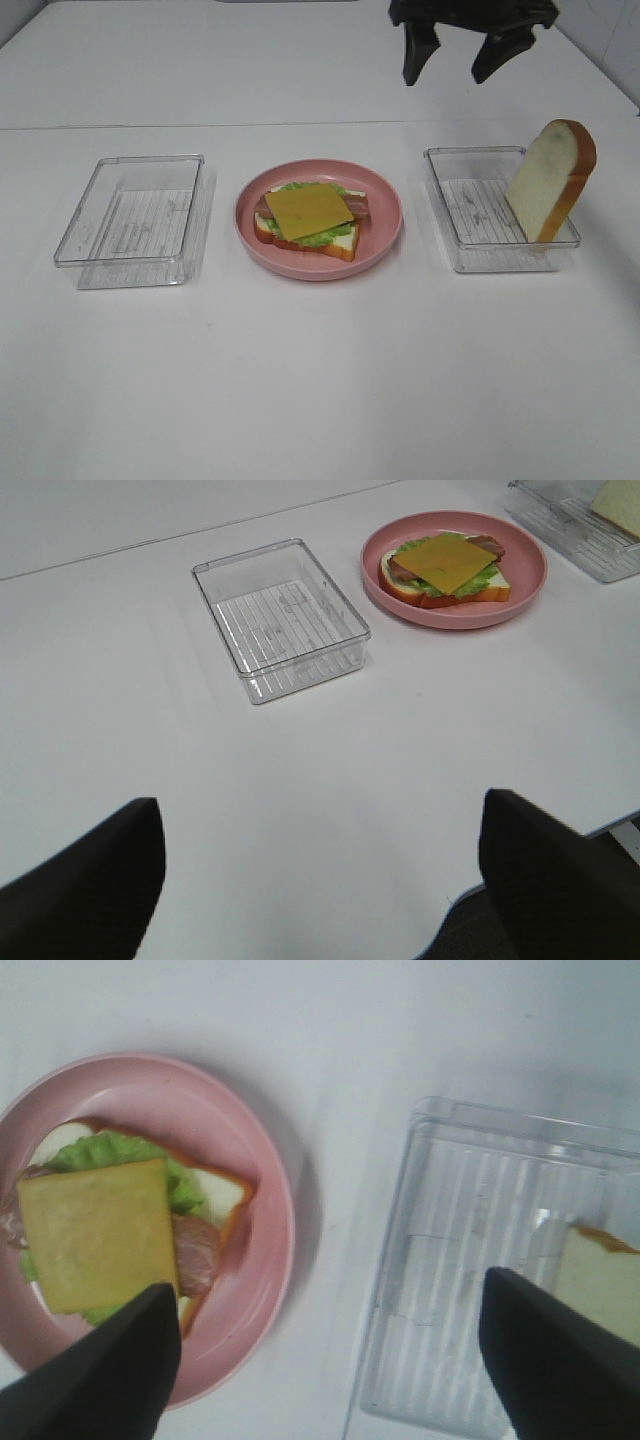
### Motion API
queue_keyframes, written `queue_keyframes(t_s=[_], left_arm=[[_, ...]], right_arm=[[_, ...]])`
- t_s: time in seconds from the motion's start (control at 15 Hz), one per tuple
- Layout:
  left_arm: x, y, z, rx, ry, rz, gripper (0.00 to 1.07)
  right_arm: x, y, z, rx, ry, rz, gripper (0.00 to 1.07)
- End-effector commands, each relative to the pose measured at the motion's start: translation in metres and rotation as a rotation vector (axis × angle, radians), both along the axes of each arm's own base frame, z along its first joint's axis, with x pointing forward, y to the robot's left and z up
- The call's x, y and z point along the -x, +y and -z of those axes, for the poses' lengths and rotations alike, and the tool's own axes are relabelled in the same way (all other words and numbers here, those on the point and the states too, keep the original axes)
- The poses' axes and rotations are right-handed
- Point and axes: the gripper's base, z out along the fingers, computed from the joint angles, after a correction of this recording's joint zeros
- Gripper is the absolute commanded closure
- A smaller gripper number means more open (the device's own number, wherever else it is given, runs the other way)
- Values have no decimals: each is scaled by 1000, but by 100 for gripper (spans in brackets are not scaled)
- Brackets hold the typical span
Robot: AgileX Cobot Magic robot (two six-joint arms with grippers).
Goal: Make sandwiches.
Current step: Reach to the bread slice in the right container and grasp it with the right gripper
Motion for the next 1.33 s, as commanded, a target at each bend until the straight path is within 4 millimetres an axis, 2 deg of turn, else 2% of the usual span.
queue_keyframes(t_s=[0.07, 0.2, 0.33, 0.53, 0.8, 1.33], left_arm=[[2, 1, 0, 6, -29, -5, 25], [2, 1, 0, 6, -29, -5, 25], [2, 1, 0, 6, -29, -5, 25], [2, 1, 0, 6, -29, -5, 25], [2, 1, 0, 6, -29, -5, 25], [2, 1, 0, 6, -29, -5, 25]], right_arm=[[4, -43, -17, 15, 36, 104, 30], [1, -76, -24, -6, 25, 172, 30], [3, -96, -27, -3, 24, 200, 31], [19, -129, -15, 10, 100, 248, 31], [29, -129, 11, -4, 207, 232, 31], [12, -130, 65, 17, 292, 234, 31]])
